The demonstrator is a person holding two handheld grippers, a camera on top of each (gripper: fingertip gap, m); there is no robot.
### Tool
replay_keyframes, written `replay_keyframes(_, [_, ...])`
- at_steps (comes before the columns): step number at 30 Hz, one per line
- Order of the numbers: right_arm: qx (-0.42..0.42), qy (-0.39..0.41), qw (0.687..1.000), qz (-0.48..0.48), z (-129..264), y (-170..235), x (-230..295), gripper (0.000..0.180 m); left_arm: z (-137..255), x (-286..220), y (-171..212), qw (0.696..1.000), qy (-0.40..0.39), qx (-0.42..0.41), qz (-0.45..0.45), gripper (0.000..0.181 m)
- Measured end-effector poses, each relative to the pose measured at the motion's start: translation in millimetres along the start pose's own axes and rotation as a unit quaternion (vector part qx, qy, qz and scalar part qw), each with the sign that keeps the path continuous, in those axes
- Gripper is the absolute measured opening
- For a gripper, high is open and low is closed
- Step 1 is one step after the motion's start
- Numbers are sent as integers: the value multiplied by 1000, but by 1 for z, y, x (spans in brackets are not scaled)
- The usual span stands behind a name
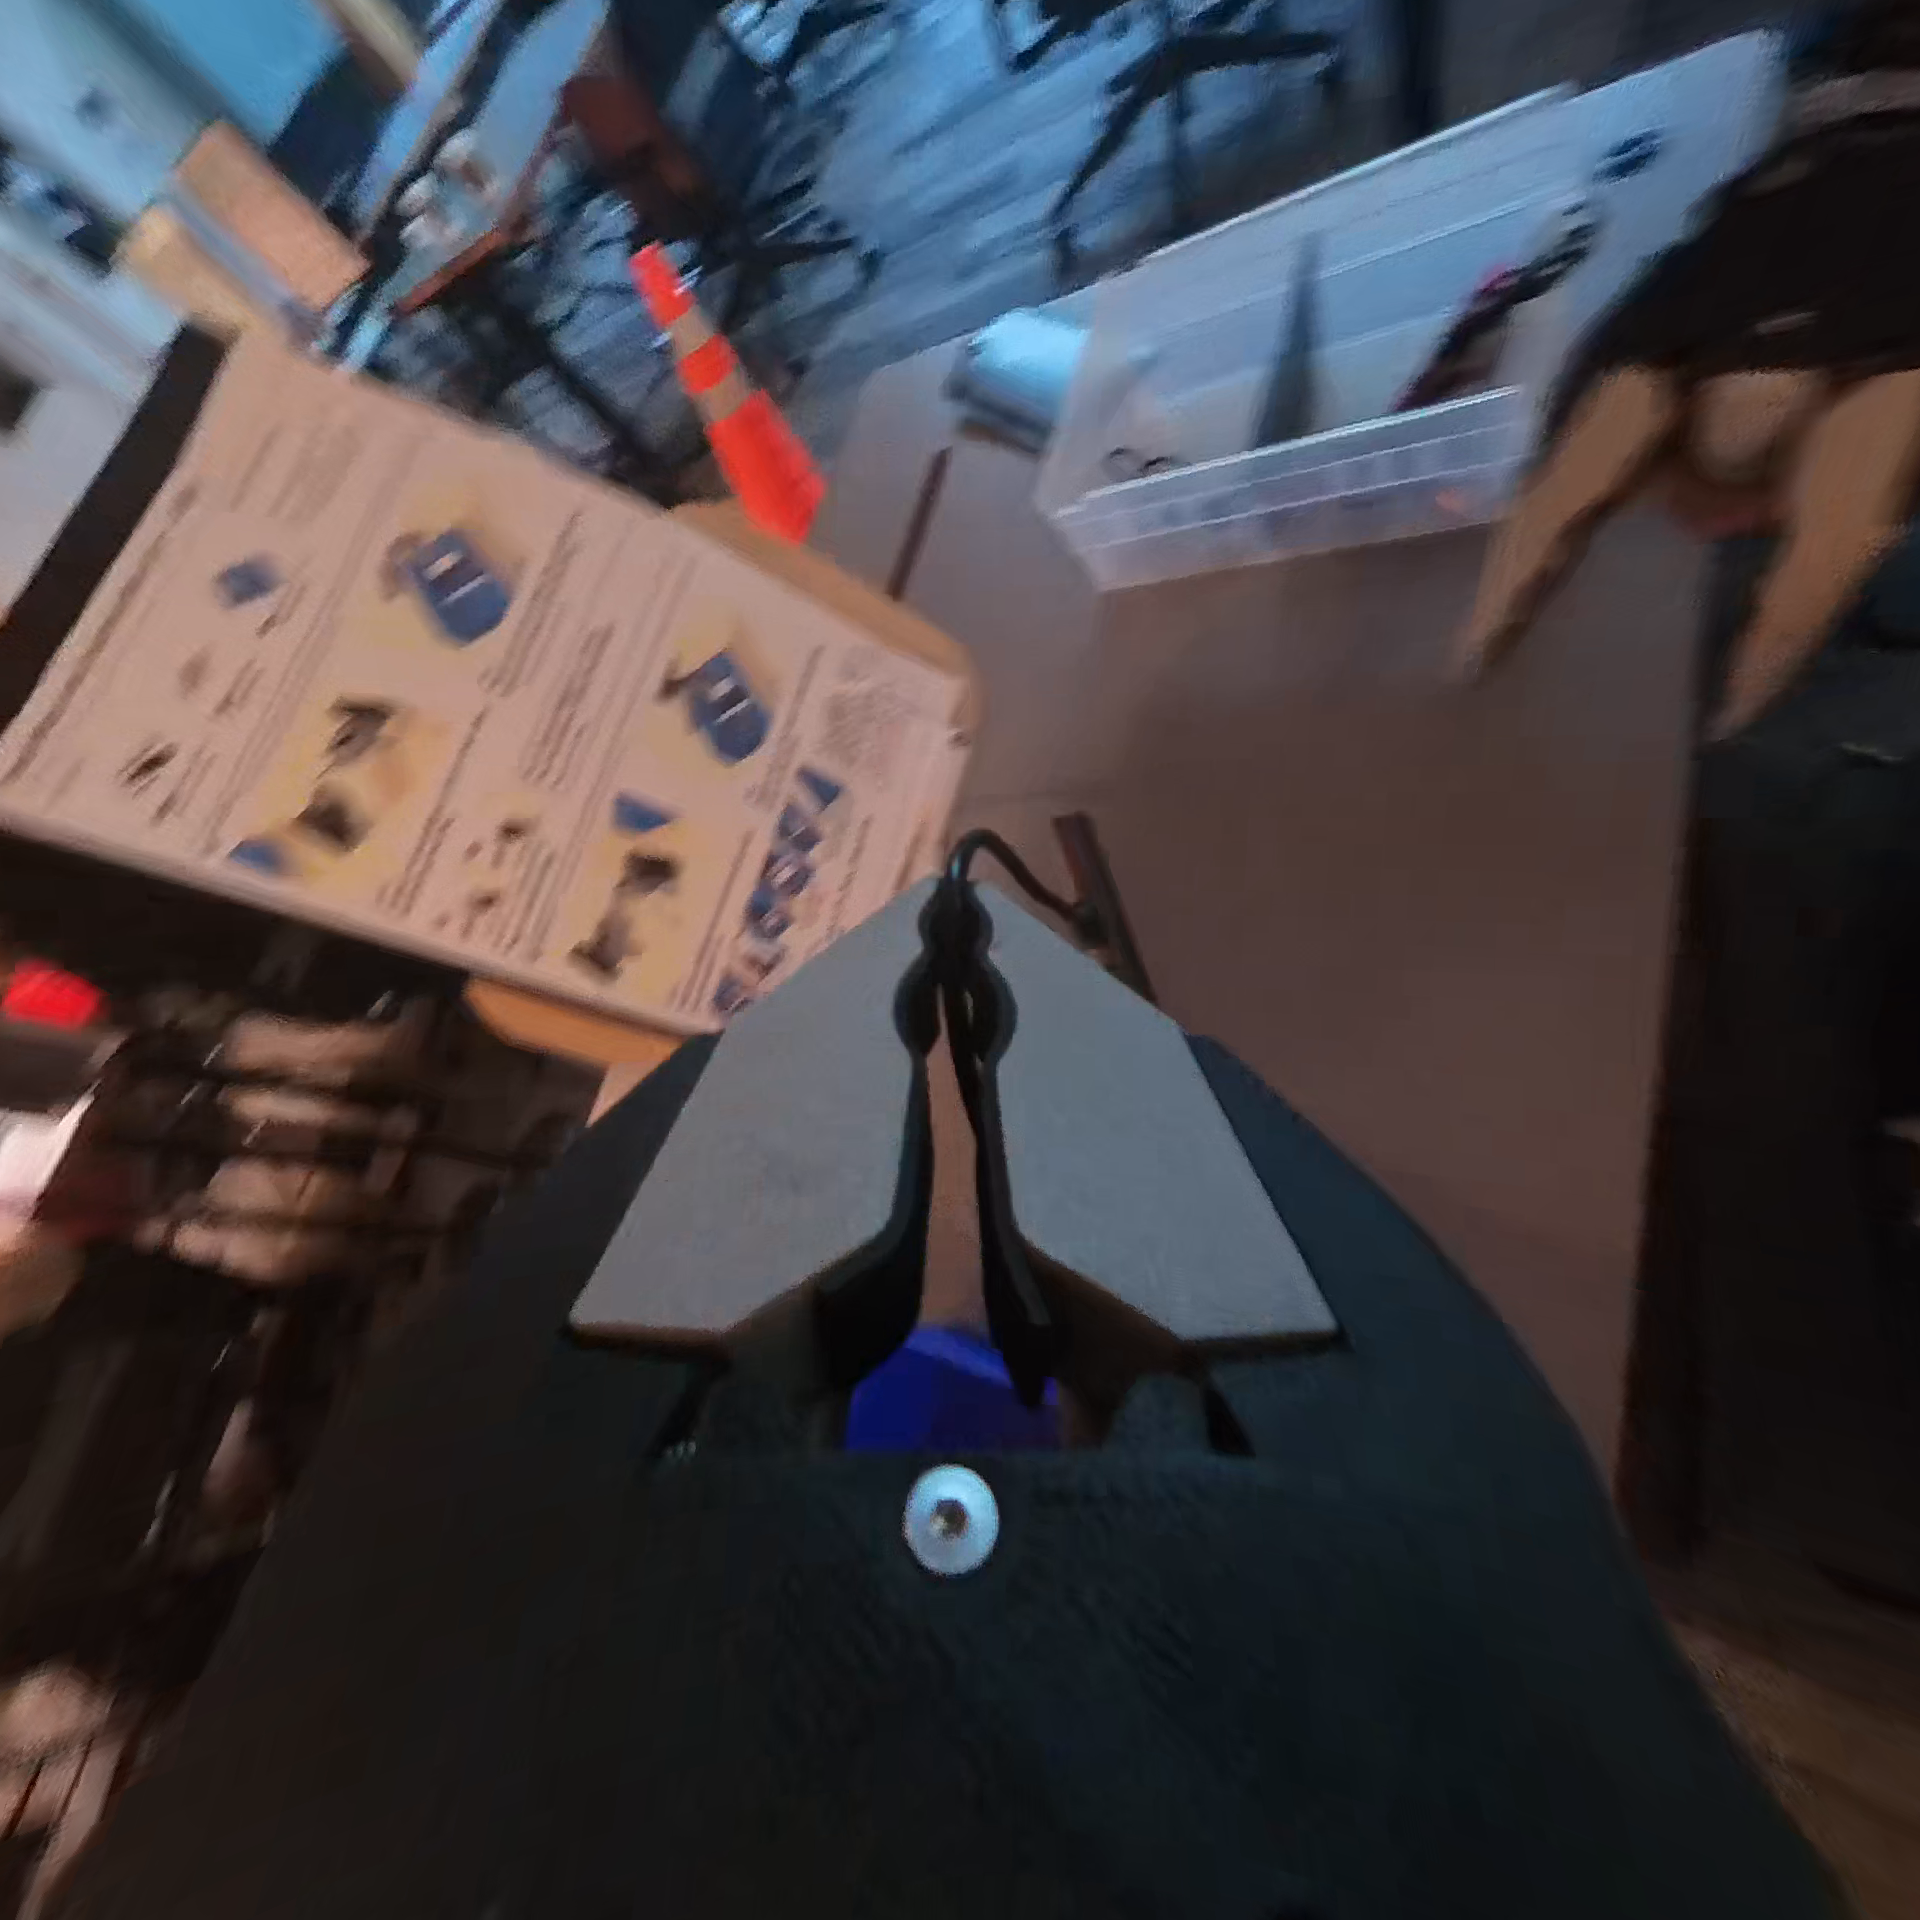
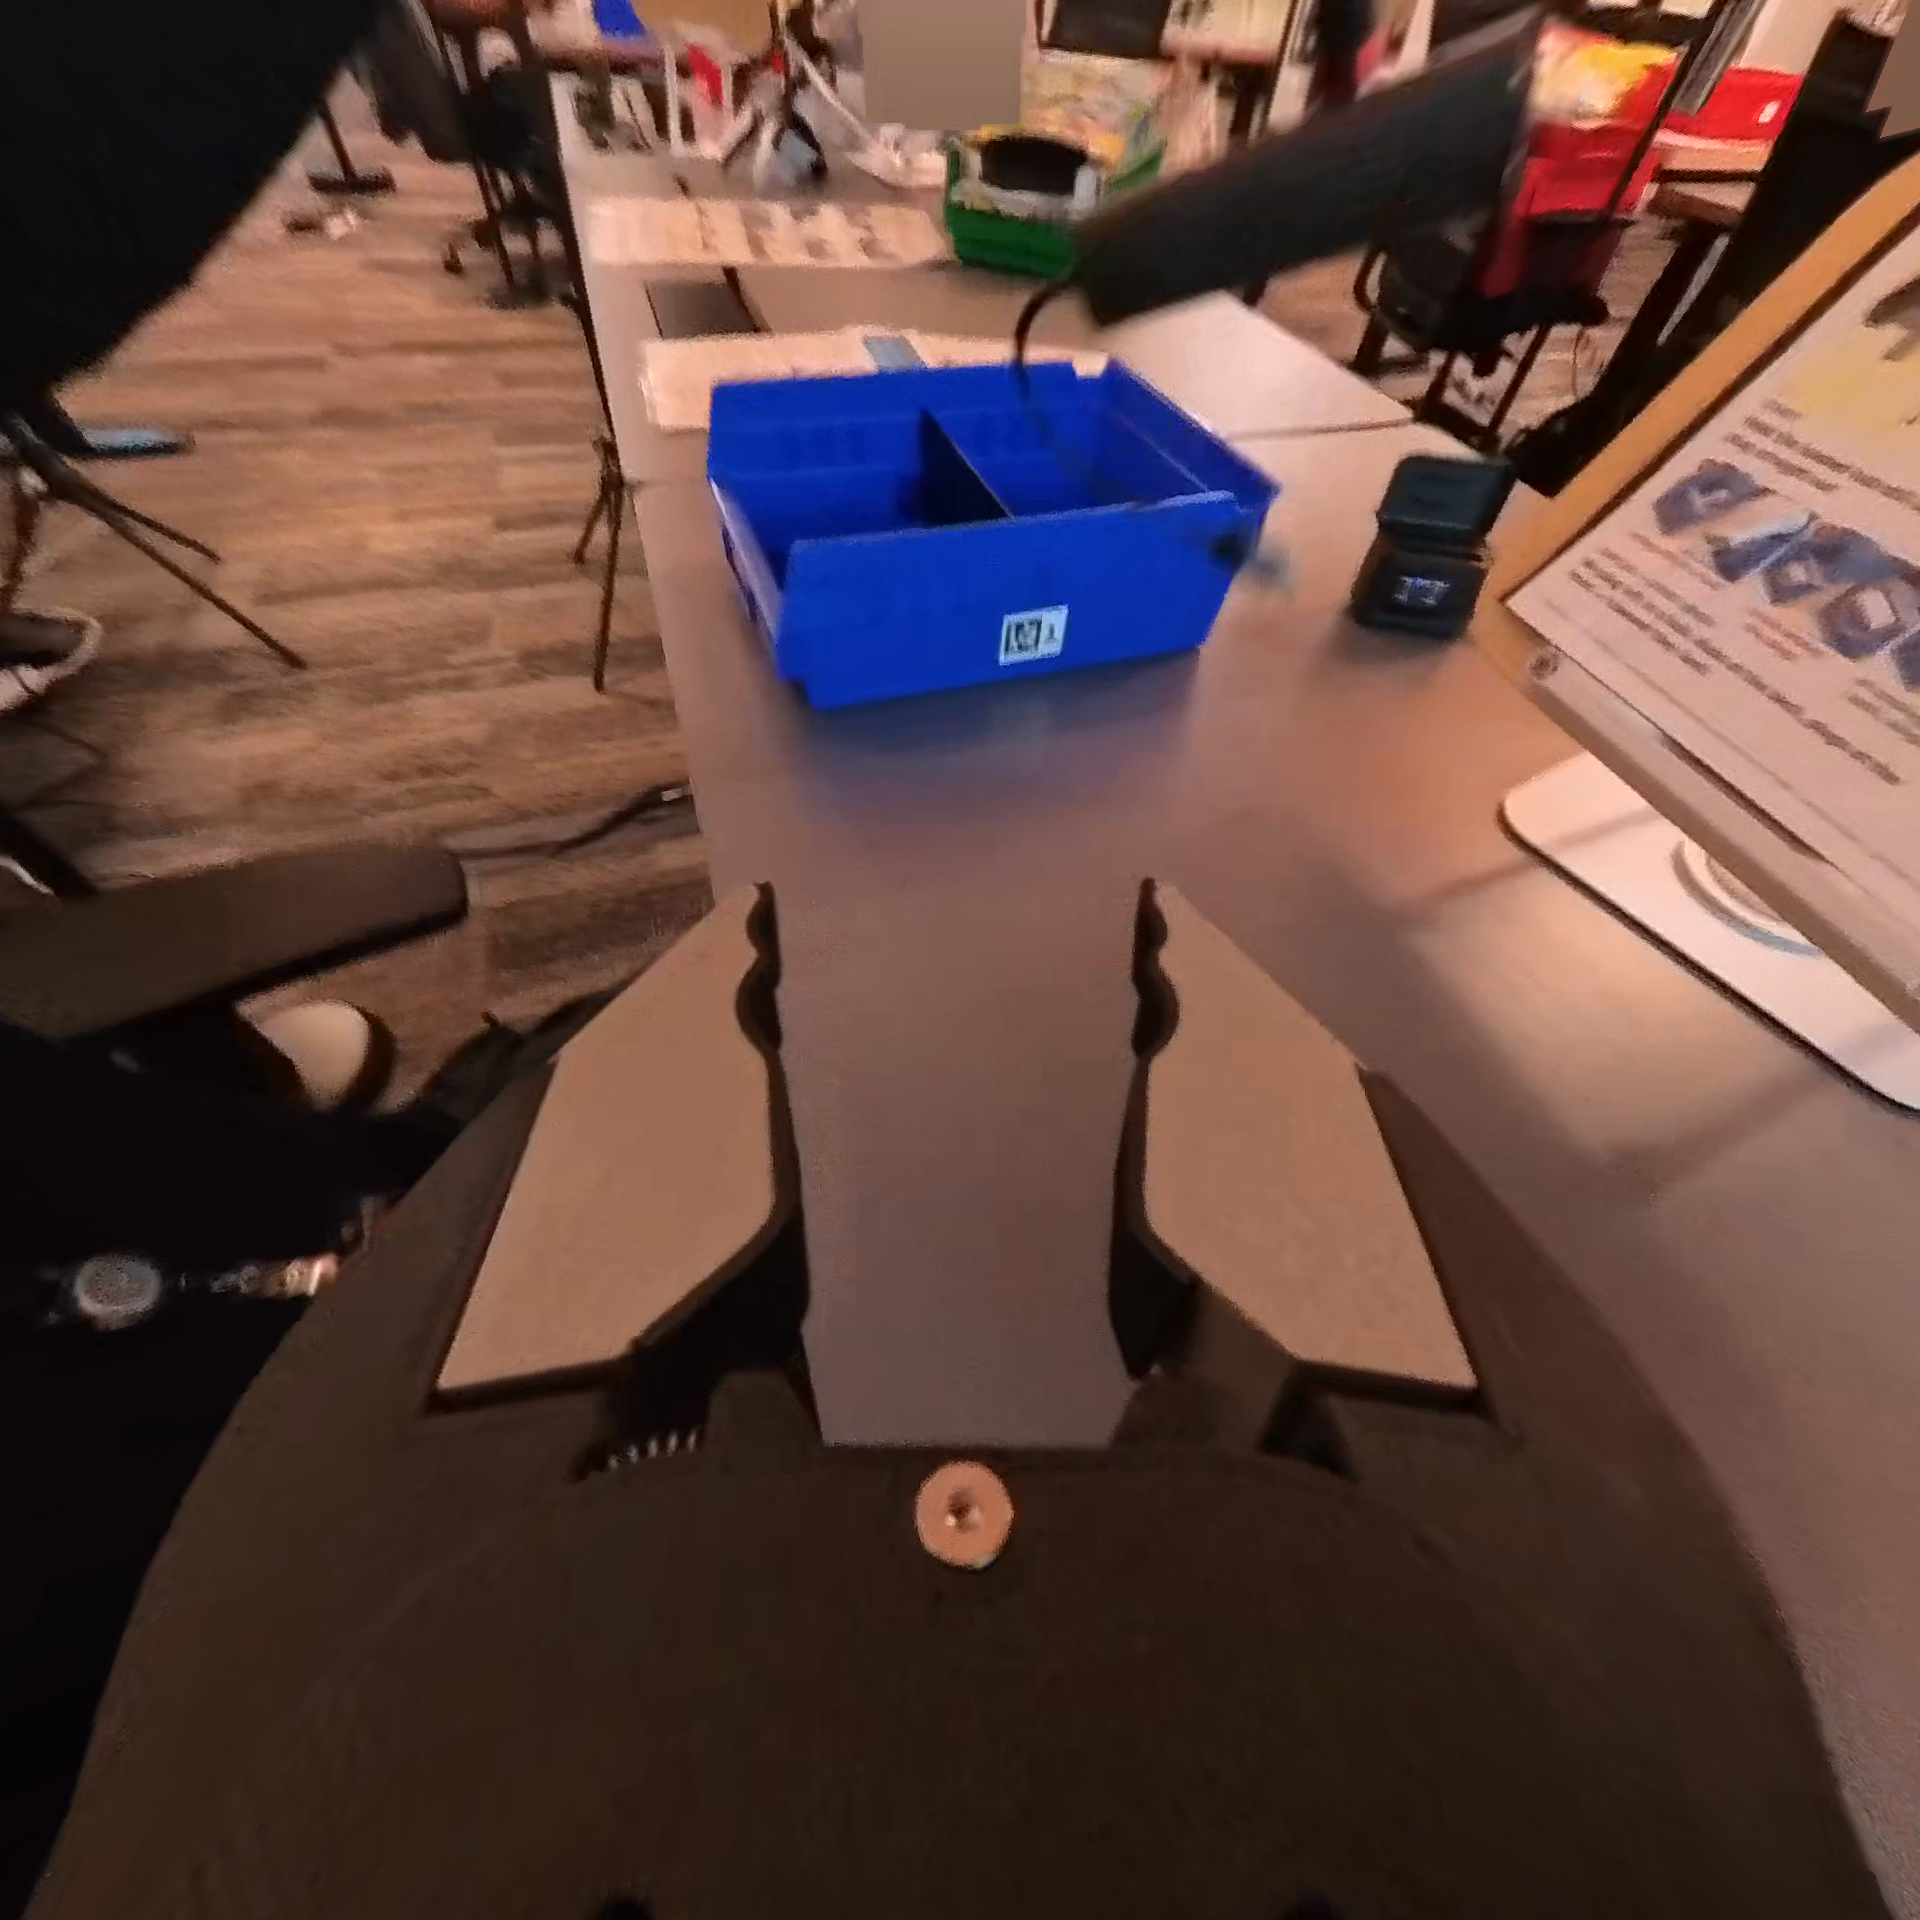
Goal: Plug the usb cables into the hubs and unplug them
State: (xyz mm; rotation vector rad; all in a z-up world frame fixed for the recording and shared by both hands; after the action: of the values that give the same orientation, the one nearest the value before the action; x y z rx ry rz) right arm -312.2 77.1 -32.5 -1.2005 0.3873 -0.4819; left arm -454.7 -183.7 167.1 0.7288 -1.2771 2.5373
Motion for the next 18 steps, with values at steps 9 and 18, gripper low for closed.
replay_keyframes(9, [-111,-151,980,-62,-17,-13,16,107,-40,-73,-23,984,152,-49,-74,0])
replay_keyframes(18, [-4,-173,984,-47,-38,-4,43,120,-76,-106,-36,990,107,21,-90,0])
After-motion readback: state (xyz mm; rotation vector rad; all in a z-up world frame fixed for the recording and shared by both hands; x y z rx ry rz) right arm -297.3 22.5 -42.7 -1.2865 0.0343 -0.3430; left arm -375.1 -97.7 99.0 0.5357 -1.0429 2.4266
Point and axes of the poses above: each gripper's, where its closed fingertips meet, z back along the fingers, y out of its underside, x = y × z across the jaws, the point moved 10 cm from there along z, back along the fingers, and after that the axes turned 1 degree about -z, right-handed, at the moved point
